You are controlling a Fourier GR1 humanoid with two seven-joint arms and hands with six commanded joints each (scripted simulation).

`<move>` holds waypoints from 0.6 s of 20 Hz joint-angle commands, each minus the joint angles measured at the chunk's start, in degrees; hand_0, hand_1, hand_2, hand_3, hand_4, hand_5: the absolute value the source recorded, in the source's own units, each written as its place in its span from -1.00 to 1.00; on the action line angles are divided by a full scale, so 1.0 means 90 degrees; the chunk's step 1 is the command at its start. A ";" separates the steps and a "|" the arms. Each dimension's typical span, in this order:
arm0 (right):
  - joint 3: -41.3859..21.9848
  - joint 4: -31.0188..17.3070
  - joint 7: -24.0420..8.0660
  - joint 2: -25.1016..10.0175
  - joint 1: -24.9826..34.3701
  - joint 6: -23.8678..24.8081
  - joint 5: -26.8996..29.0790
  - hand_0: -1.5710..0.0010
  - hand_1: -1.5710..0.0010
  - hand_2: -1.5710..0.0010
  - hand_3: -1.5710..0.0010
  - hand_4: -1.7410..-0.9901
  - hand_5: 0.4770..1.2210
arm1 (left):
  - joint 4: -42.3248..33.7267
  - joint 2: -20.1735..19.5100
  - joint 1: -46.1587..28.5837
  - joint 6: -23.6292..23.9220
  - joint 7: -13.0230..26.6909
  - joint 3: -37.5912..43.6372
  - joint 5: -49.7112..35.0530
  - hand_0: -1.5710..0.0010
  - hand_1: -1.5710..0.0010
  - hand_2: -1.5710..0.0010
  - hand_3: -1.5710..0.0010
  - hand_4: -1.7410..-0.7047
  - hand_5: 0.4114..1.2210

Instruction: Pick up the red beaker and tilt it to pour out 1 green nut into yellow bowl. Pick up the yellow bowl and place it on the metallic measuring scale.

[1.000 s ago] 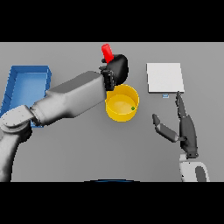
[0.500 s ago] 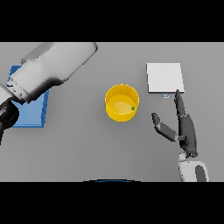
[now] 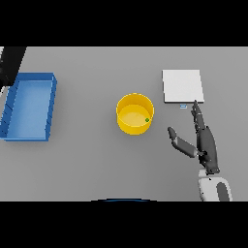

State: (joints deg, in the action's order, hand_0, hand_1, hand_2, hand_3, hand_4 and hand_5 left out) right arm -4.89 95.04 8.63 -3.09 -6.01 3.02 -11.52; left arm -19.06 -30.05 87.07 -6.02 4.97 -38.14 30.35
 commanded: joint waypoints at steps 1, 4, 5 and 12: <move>0.0000 -0.0007 0.0016 0.0012 0.0027 -0.0030 0.0046 1.00 1.00 1.00 1.00 0.39 -0.70 | -0.0046 -0.0146 -0.0151 0.0107 0.0052 0.0210 -0.0275 -1.00 -1.00 -0.99 -0.79 -0.99 1.00; 0.0023 -0.0048 0.0121 -0.0119 0.0023 -0.0078 0.0015 1.00 1.00 1.00 1.00 0.38 -0.69 | -0.0486 -0.0573 -0.0920 0.0641 0.0579 0.0736 -0.1121 -1.00 -1.00 -1.00 -0.80 -1.00 1.00; -0.0028 -0.0054 0.0142 -0.0087 0.0003 -0.0078 -0.0021 1.00 1.00 1.00 1.00 0.40 -0.68 | -0.0768 -0.0742 -0.1244 0.0899 0.0737 0.0887 -0.1384 -1.00 -1.00 -1.00 -0.80 -1.00 1.00; -0.0092 -0.0040 -0.0007 -0.0226 0.0062 -0.0091 -0.0208 1.00 1.00 1.00 1.00 0.42 -0.54 | -0.3460 -0.1454 -0.3896 0.2433 0.2597 0.1297 -0.2773 -1.00 -1.00 -1.00 -0.85 -1.00 1.00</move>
State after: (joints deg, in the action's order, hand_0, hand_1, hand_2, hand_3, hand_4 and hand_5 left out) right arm -5.73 94.67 8.55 -5.14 -5.45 2.20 -13.40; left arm -50.17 -43.12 51.91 15.82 28.19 -26.49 5.23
